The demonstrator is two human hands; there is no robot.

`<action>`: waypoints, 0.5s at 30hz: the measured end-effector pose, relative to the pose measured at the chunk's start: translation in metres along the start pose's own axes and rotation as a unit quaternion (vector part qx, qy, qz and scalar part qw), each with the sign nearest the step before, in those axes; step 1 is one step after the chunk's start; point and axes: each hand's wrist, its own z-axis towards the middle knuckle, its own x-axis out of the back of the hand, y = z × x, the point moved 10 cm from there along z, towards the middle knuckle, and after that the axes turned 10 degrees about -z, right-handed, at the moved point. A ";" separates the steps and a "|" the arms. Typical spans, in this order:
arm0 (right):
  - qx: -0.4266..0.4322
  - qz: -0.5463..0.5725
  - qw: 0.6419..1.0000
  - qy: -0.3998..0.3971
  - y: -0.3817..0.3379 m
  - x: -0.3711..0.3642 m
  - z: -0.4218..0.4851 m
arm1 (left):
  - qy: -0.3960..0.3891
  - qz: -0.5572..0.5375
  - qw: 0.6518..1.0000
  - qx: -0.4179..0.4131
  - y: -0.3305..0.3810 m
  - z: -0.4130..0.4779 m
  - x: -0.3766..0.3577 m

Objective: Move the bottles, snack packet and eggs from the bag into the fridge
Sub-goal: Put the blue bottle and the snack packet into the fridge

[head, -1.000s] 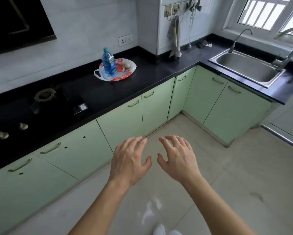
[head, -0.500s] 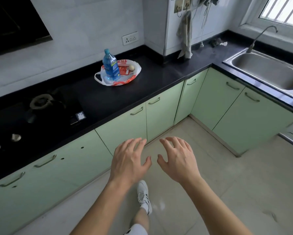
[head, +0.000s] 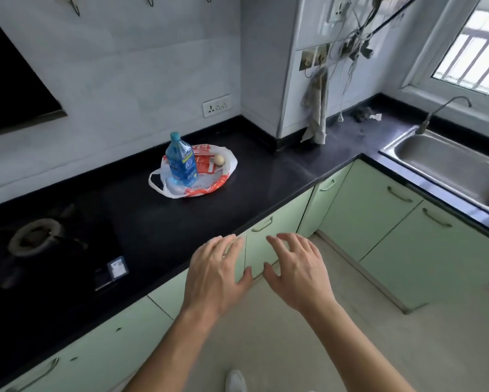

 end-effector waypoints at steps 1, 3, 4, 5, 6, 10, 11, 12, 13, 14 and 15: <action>0.000 -0.002 1.000 -0.002 0.000 -0.003 0.009 | 0.003 -0.003 1.000 0.004 -0.006 0.008 -0.001; -0.004 -0.002 1.000 -0.004 -0.001 -0.008 0.025 | 0.009 -0.010 1.000 0.009 -0.014 0.023 -0.002; -0.005 0.000 1.000 -0.006 -0.001 -0.011 0.033 | 0.010 -0.011 1.000 0.009 -0.018 0.030 -0.004; -0.005 0.002 1.000 -0.009 0.000 -0.014 0.042 | 0.010 -0.010 1.000 0.010 -0.021 0.038 -0.006; -0.003 0.004 1.000 -0.011 0.000 -0.017 0.050 | 0.008 -0.009 1.000 0.012 -0.025 0.046 -0.009; 0.004 0.011 1.000 -0.024 0.006 -0.035 0.083 | -0.002 -0.002 1.000 0.024 -0.038 0.076 -0.019; 0.004 0.017 1.000 -0.025 0.009 -0.038 0.092 | -0.004 0.001 1.000 0.027 -0.041 0.083 -0.022; 0.003 0.024 0.999 -0.024 0.011 -0.041 0.101 | -0.005 0.003 1.000 0.029 -0.043 0.092 -0.025; 0.004 0.029 0.999 -0.022 0.013 -0.044 0.111 | -0.005 0.005 0.999 0.032 -0.045 0.101 -0.028; 0.006 0.036 0.999 -0.020 0.015 -0.048 0.122 | -0.004 0.006 0.999 0.035 -0.048 0.110 -0.030; 0.009 0.042 0.999 -0.017 0.017 -0.051 0.133 | -0.001 0.007 0.999 0.040 -0.051 0.120 -0.032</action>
